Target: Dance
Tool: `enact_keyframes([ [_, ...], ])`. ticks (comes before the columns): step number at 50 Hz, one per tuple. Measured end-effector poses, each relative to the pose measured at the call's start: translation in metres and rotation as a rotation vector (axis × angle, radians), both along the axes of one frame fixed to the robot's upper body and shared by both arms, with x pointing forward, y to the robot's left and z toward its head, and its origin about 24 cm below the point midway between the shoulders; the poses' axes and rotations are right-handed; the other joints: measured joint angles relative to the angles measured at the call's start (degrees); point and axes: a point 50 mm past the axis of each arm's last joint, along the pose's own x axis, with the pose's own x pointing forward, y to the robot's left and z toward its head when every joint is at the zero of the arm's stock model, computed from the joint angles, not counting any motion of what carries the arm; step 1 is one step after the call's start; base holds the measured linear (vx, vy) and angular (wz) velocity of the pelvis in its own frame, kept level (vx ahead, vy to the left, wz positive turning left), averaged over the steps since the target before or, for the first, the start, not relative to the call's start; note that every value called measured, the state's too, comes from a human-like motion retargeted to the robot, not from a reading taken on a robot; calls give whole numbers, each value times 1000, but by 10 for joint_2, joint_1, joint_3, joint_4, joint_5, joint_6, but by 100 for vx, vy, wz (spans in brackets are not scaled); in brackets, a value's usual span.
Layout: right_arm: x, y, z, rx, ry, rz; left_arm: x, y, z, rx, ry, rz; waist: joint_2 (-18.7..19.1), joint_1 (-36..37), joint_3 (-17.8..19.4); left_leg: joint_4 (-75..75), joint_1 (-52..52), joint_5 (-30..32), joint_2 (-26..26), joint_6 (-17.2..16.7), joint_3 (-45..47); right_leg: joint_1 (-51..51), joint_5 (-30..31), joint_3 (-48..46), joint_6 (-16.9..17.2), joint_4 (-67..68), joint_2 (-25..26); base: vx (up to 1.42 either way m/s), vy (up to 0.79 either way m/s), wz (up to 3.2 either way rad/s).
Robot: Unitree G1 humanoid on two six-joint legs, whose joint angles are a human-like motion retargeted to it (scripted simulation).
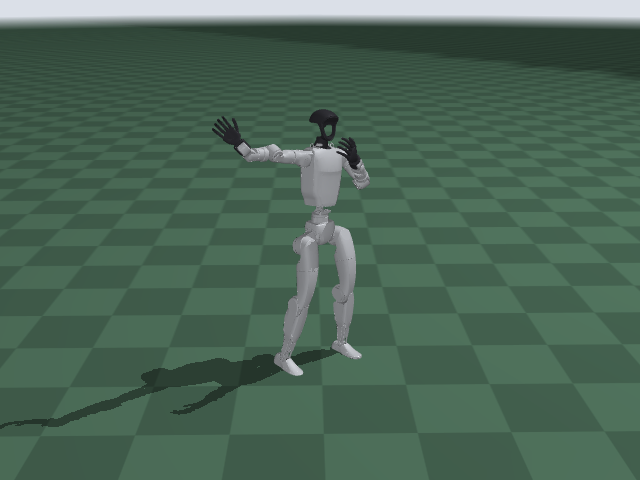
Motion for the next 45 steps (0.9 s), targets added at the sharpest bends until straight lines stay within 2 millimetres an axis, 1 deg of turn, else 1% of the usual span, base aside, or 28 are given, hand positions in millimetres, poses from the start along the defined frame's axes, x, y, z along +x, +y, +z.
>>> enact_keyframes([
  [3,0,0,3,2,37,-9,-11,-6,2,4,-27,-56,0,-7,0,11,-10,-2,-2,2,-12,10,5,-9,-1,-17,3,0,0,26],
  [6,-1,-1,-2,24,57,-8,-26,-12,-3,-25,-14,-114,2,13,15,1,4,1,3,3,-2,4,1,-5,11,4,9,-6,-6,-31],
  [10,-5,-4,-11,68,59,-2,-47,-23,-14,-88,87,-159,18,72,42,-33,42,13,39,-3,31,-31,-27,14,15,95,56,-7,-18,-93],
  [12,-4,-4,-11,60,60,9,-50,-26,-12,-99,109,-187,22,106,47,-53,62,10,47,-10,57,-56,-44,35,15,148,77,-12,-5,-107],
  [15,-2,-2,-7,12,15,28,-51,-31,-6,-73,87,-205,20,138,58,-67,79,3,34,-13,72,-76,-62,69,15,191,89,-10,-1,-66],
  [17,-1,0,-7,-39,-44,46,-43,-32,-8,-45,105,-174,23,147,63,-66,84,6,29,-7,68,-64,-58,72,15,179,82,-1,-2,10],
  [18,0,1,-6,-65,-71,59,-35,-31,-11,-24,123,-134,24,149,64,-65,83,9,27,-2,67,-57,-54,71,15,164,75,-13,-1,36],
  [20,5,2,-5,-118,-103,107,-9,-22,-12,-3,131,2,26,152,64,-63,77,14,25,5,62,-45,-42,67,13,125,60,-27,5,51],
  [21,12,2,-3,-139,-105,157,14,-10,-7,-2,100,123,28,150,61,-58,71,13,26,3,60,-40,-34,64,11,102,51,-28,17,47],
  [22,24,1,-3,-153,-105,219,39,5,-2,1,64,259,30,148,56,-53,66,10,27,1,59,-33,-27,60,9,80,43,-20,26,32],
  [23,44,0,-5,-155,-105,306,66,27,0,16,21,423,32,143,49,-44,62,5,31,-3,59,-26,-19,55,5,59,38,-14,32,13],
  [24,73,1,-10,-156,-92,405,91,57,0,45,-17,604,33,136,38,-37,60,-1,33,-6,59,-20,-13,53,0,41,36,-8,37,-8],
  [25,109,7,-13,-163,-76,519,113,93,-2,84,-54,790,34,128,24,-31,57,-7,35,-9,60,-14,-7,55,-5,23,36,-4,38,-29],
  [26,159,20,-21,-161,-65,664,131,143,-4,143,-81,1000,37,111,9,-25,55,-12,36,-9,63,-13,-1,58,-10,10,38,-4,34,-46],
  [27,211,43,-22,-172,-53,830,141,196,-5,206,-106,1209,43,95,-2,-20,54,-17,37,-9,67,-10,4,62,-16,-2,41,-11,24,-68],
  [28,261,75,-20,-186,-30,1010,141,255,-3,274,-126,1424,53,80,-7,-16,56,-21,39,-9,72,-6,9,65,-23,-11,45,-14,14,-81],
  [29,299,107,-16,-196,18,1183,134,306,-2,344,-135,1625,60,73,-6,-13,63,-24,38,-8,77,0,13,67,-29,-19,47,-12,8,-89],
  [30,329,140,-12,-207,80,1352,121,353,-1,417,-136,1815,66,70,-3,-9,72,-28,37,-8,82,7,17,67,-34,-25,47,-12,3,-91],
  [32,370,200,-18,-188,232,1676,86,423,2,535,-113,2137,74,81,10,4,84,-38,35,-10,92,16,24,76,-43,-34,47,-20,-2,-88],
  [33,385,240,-28,-184,338,1877,61,459,1,599,-66,2332,76,86,18,17,86,-45,32,-11,92,20,28,79,-47,-38,45,-26,0,-64],
  [35,397,309,-51,-186,528,2260,10,510,-4,686,52,2653,77,89,30,47,82,-62,30,-14,95,26,33,87,-54,-46,44,-28,-3,-28],
  [37,392,376,-90,-135,652,2644,-44,545,-16,728,222,2921,74,87,36,89,70,-86,34,-21,96,30,37,95,-60,-56,44,-26,-14,0],
  [38,384,405,-108,-92,673,2829,-70,557,-24,-709,-329,-3037,73,85,38,116,60,-101,36,-26,92,34,39,95,-63,-62,43,-22,-14,15],
  [39,373,430,-124,-38,671,3003,-95,565,-32,-624,-398,-2936,74,83,39,149,45,-117,41,-29,89,38,39,91,-64,-67,44,-20,-12,20],
  [40,360,452,-139,-19,-609,-2985,-118,570,-39,-536,-454,-2842,77,83,39,186,28,-134,48,-32,85,41,38,86,-64,-72,44,-23,-9,12],
  [42,337,479,-158,-103,-470,-2778,-152,574,-51,-324,-505,-2735,85,87,42,248,-2,-162,62,-35,80,43,32,90,-58,-74,47,-26,-4,8],
  [43,326,489,-164,-129,-413,-2704,-161,573,-54,-206,-492,-2715,88,87,46,270,-12,-171,66,-32,78,44,29,93,-54,-74,49,-25,1,15],
  [45,310,496,-170,-156,-324,-2605,-168,569,-58,12,-409,-2715,95,86,55,294,-20,-184,70,-23,75,49,26,95,-45,-72,52,-16,5,16],
])
